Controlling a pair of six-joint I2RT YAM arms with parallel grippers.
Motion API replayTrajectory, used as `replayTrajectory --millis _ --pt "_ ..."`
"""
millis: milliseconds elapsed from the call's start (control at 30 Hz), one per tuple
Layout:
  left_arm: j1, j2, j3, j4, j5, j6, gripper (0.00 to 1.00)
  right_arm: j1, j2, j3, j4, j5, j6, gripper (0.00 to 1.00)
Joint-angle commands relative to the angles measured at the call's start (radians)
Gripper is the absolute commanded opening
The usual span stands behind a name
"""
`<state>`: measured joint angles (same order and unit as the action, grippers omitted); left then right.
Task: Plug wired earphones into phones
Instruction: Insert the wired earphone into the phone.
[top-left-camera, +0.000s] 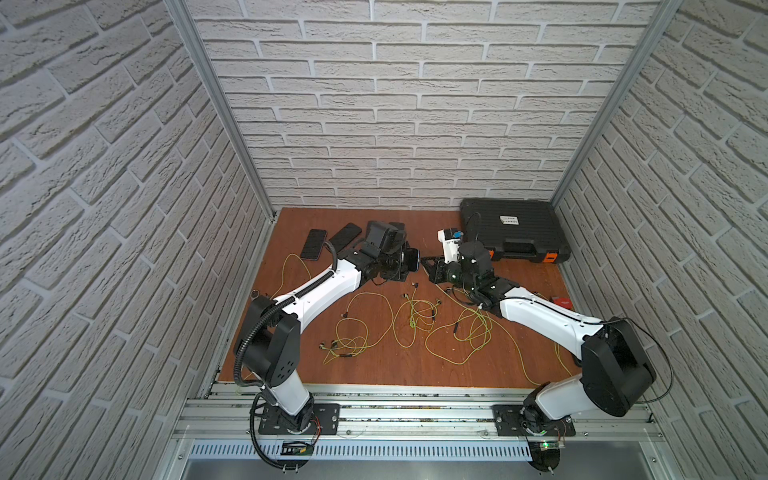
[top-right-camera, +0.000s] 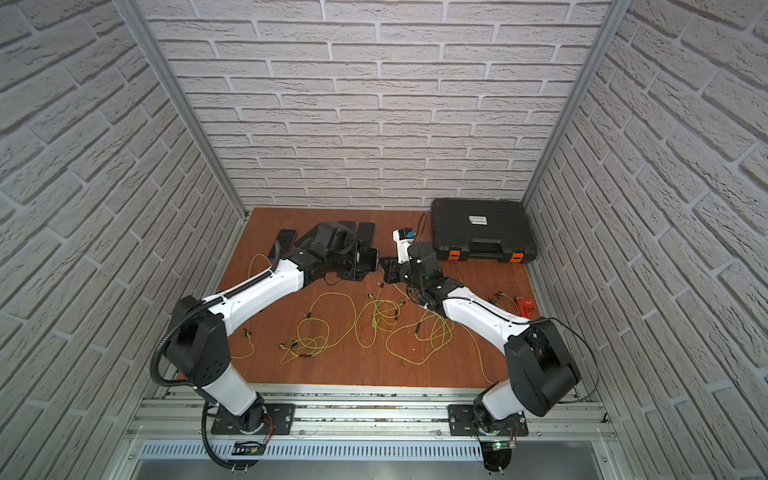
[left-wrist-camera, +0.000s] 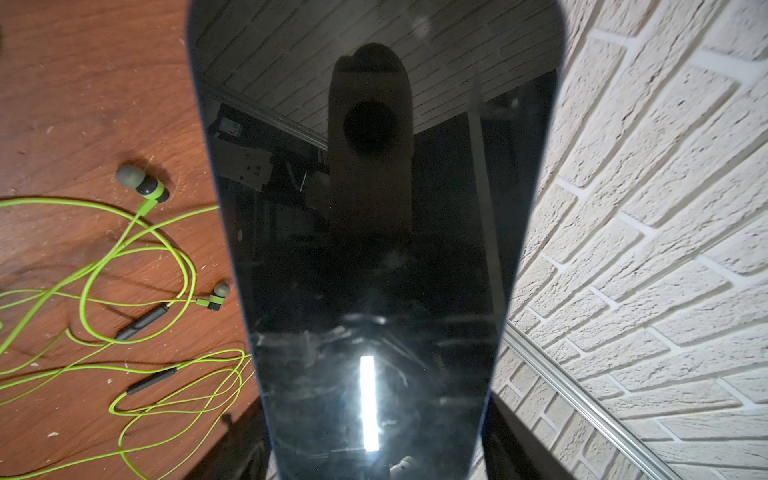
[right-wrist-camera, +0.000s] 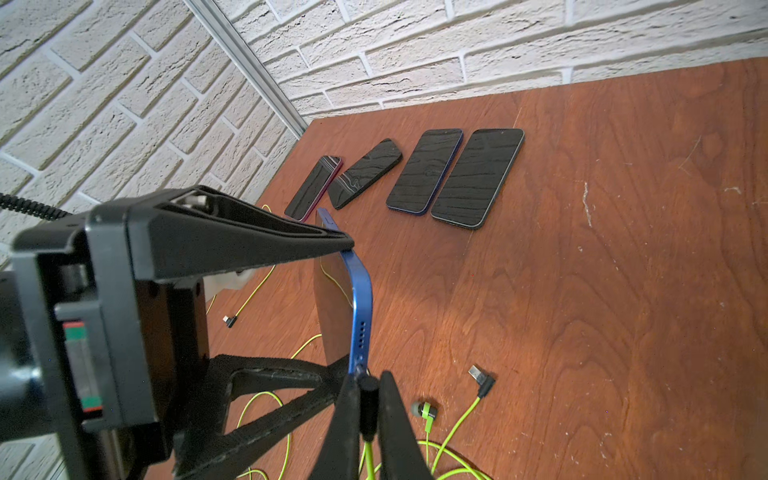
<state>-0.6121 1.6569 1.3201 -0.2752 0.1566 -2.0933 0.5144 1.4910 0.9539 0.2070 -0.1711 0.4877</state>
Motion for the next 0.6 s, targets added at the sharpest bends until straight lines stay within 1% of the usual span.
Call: replayTrajectory --millis 0,267,567 --pt "-0.037 0.006 0.049 0.117 0.059 -0.086 0.0 0.024 0.032 0.015 0.095 -0.013 -0.005 0.06" --pt "-0.047 0.033 0.056 0.174 0.095 -0.112 0.0 0.024 0.085 0.032 0.176 -0.09 0.009 0.06" --pt "-0.053 0.055 0.066 0.209 0.118 -0.125 0.0 0.007 0.118 0.091 0.126 -0.13 -0.001 0.06"
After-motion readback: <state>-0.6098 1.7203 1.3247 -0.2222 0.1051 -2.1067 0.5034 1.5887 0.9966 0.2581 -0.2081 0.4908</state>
